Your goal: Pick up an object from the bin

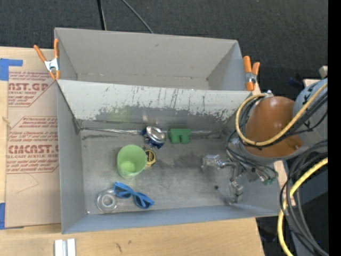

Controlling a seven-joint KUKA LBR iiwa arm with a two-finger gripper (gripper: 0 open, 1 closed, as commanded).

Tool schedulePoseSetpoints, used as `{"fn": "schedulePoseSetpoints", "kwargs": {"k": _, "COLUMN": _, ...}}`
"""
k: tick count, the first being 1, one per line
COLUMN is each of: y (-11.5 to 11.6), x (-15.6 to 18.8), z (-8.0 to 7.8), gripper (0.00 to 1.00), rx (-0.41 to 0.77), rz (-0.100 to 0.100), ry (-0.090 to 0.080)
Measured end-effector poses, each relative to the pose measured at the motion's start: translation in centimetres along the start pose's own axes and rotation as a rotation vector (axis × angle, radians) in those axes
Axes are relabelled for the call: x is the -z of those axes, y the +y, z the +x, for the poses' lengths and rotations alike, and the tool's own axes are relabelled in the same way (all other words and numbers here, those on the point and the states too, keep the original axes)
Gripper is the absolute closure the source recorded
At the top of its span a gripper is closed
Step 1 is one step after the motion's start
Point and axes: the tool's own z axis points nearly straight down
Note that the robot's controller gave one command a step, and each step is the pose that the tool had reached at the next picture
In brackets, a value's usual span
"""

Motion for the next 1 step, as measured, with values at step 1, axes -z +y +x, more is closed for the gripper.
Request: {"fn": "schedulePoseSetpoints", "kwargs": {"k": 1, "y": -2.42, "x": 0.39, "z": 3.45, "gripper": 0.0, "rx": 0.26, "rz": -0.008, "ry": -0.01}}
